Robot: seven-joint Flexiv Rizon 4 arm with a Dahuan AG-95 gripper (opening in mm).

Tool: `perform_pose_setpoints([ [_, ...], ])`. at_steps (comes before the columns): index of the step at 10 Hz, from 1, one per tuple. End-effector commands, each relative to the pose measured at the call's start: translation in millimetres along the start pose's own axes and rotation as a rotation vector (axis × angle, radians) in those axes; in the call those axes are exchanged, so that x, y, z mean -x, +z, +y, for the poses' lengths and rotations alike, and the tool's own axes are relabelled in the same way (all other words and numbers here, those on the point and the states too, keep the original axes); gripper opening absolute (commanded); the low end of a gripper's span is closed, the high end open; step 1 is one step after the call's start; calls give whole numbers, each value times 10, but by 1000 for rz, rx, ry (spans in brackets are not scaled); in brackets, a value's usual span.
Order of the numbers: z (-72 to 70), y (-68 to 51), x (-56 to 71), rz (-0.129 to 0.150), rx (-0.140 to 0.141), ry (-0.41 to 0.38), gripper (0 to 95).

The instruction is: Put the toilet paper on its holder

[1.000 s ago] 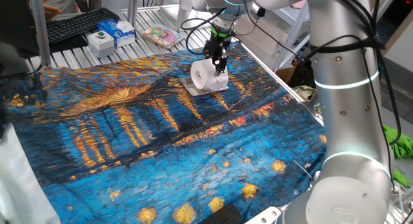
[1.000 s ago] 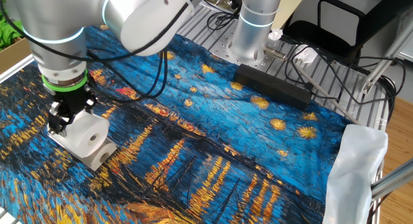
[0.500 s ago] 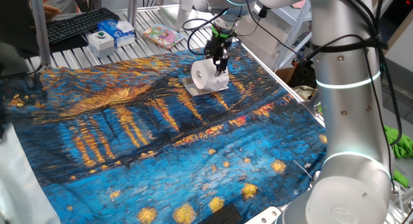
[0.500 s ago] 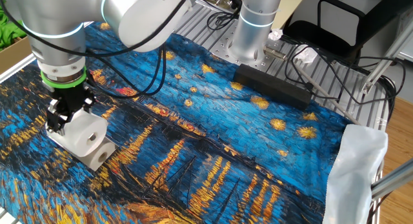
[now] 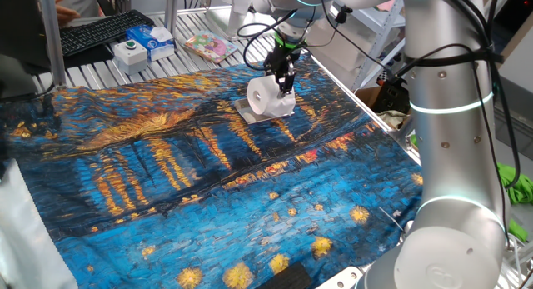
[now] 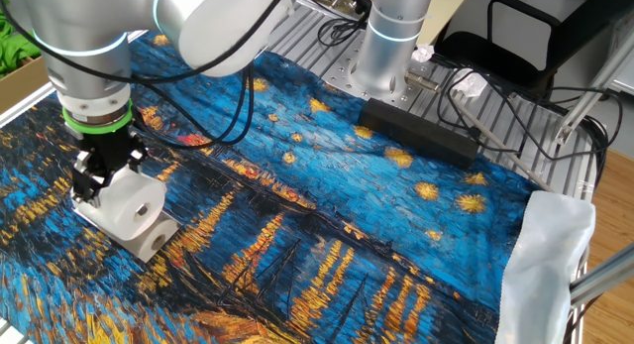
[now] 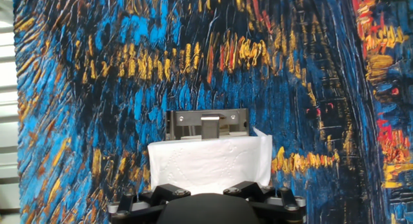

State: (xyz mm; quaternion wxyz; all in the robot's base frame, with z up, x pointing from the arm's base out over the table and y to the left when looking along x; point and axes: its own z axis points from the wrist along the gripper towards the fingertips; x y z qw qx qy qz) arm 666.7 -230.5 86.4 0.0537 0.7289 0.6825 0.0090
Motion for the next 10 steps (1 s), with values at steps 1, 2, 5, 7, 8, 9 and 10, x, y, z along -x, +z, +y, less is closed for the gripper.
perform_pose_setpoints([
  [1, 1, 4, -2, 8, -3, 8, 380],
  [2, 1, 4, -2, 8, -4, 8, 380],
  [5, 1, 5, -2, 7, -5, 13, 570],
  [7, 1, 6, -3, 7, -6, 23, 570],
  [8, 2, 9, -3, 7, -6, 27, 570],
  [9, 2, 11, -3, 8, -6, 40, 950],
  [10, 2, 12, -3, 8, -6, 39, 950],
])
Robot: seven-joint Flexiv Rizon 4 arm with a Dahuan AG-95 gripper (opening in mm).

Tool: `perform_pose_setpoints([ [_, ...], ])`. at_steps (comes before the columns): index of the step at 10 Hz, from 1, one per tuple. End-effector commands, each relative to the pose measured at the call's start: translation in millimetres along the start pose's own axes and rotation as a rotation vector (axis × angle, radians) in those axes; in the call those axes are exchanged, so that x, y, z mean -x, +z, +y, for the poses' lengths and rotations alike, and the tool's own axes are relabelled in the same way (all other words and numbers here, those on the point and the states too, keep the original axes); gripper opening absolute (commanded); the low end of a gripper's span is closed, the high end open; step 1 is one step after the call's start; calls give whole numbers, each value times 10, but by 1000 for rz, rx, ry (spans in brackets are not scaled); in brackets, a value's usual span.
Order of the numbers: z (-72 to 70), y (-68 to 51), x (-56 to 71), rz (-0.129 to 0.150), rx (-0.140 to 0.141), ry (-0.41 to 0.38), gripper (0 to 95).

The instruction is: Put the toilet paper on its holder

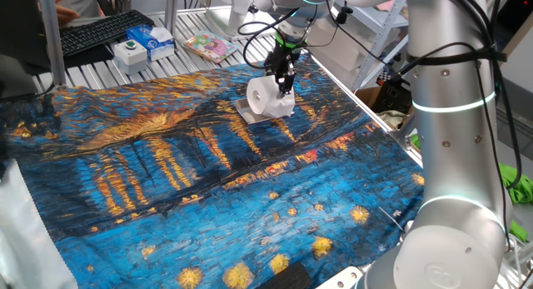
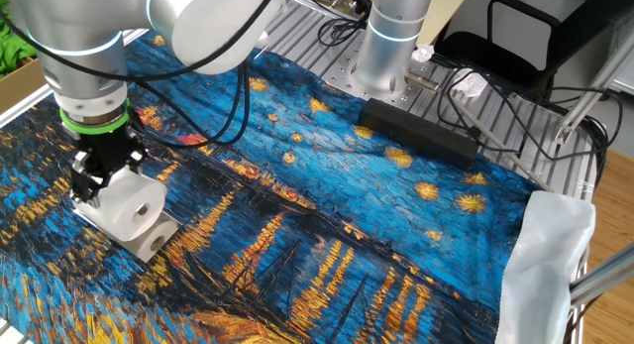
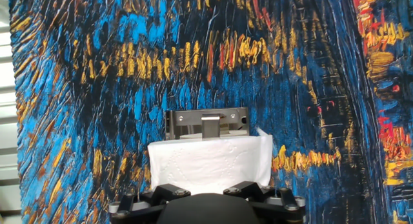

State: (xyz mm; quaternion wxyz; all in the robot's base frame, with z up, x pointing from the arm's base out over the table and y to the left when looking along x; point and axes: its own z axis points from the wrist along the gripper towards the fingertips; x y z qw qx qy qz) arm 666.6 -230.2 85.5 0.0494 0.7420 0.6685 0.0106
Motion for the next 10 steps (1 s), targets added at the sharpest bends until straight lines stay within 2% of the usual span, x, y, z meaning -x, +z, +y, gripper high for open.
perform_pose_setpoints([
  [1, 4, 4, 0, 2, -1, 2, 950],
  [5, 10, 3, -3, 4, 0, 13, 950],
  [6, 25, -9, -23, 4, 0, 9, 760],
  [7, 37, -23, -41, 3, -1, 7, 760],
  [8, 77, -73, -102, 2, -6, 9, 570],
  [10, 111, -144, -190, 1, -8, 13, 570],
])
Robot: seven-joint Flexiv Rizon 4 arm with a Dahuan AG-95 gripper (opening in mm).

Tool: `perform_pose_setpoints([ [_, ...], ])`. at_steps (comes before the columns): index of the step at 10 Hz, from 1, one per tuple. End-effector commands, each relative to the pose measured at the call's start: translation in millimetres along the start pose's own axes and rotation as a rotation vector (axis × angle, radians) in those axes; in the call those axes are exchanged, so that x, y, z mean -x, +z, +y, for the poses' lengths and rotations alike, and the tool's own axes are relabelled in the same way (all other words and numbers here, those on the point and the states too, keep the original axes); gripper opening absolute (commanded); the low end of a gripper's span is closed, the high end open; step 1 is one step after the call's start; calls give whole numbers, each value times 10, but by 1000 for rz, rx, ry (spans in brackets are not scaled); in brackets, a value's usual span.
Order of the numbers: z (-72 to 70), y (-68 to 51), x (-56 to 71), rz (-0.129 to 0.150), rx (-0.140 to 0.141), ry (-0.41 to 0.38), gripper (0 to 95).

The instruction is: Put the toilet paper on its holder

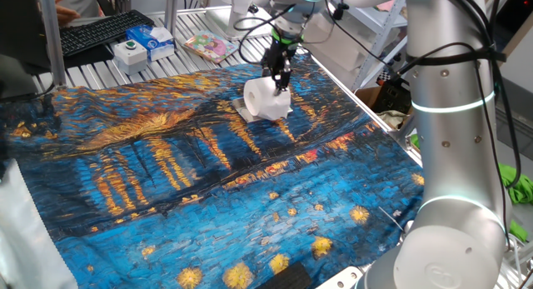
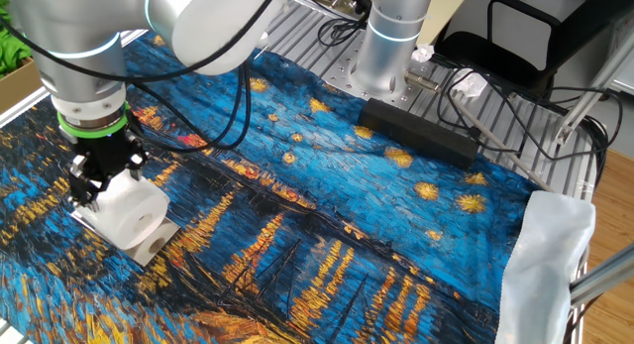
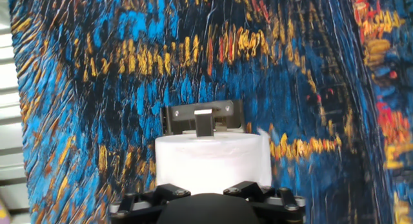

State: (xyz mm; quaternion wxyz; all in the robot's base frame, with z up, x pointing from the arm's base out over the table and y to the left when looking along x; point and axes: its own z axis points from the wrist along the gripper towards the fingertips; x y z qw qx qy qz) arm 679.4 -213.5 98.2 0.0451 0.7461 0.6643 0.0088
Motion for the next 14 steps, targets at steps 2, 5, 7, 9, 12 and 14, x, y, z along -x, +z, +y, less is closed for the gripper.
perform_pose_setpoints([
  [2, -15, -55, -46, 2, 0, 4, 760],
  [5, -14, -77, -52, 7, 1, -2, 950],
  [7, -16, -89, -53, 4, 0, -11, 950],
  [9, -41, -142, -117, 12, -1, -42, 950],
  [12, -95, -302, -332, 38, -4, -126, 760],
  [14, -195, -446, -499, 67, -3, -203, 570],
])
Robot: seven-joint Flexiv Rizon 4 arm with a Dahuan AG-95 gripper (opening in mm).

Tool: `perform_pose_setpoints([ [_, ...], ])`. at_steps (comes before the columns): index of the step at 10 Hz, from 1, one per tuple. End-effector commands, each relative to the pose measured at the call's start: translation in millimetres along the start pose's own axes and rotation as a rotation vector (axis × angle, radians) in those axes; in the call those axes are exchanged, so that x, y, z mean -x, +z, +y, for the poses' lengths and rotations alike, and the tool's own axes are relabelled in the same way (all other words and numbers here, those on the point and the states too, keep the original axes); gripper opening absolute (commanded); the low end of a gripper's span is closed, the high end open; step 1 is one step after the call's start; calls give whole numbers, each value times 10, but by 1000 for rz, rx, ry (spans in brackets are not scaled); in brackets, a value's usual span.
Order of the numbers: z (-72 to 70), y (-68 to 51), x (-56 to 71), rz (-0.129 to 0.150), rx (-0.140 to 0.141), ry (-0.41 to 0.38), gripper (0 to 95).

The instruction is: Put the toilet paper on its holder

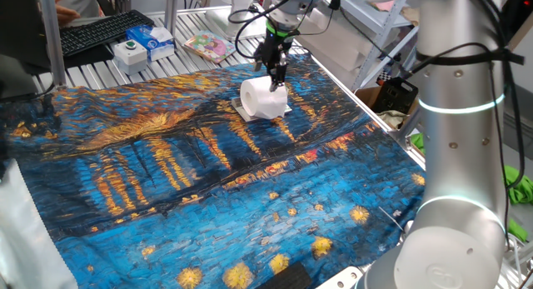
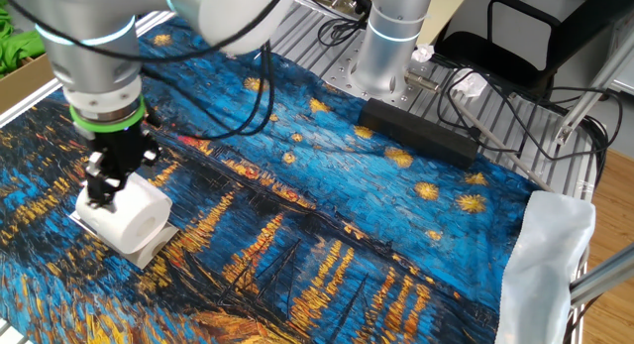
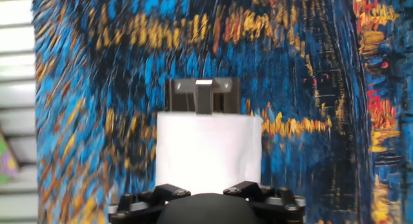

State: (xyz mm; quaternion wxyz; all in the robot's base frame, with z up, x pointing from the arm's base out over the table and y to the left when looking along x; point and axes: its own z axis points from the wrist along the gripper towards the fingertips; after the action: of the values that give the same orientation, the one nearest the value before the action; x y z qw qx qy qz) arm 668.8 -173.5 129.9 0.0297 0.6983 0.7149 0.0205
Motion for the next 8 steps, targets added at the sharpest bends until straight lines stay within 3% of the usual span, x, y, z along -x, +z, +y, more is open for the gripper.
perform_pose_setpoints([
  [1, -106, -158, -228, 32, 3, -115, 570],
  [2, -169, -224, -317, 53, 6, -159, 380],
  [4, -295, -324, -471, 77, 13, -258, 380],
  [5, -406, -378, -598, 73, 17, -362, 190],
  [6, -473, -393, -593, 62, 21, -441, 0],
  [7, -550, -388, -577, 80, 30, -541, 0],
  [8, -625, -371, -561, 71, 32, -602, 0],
])
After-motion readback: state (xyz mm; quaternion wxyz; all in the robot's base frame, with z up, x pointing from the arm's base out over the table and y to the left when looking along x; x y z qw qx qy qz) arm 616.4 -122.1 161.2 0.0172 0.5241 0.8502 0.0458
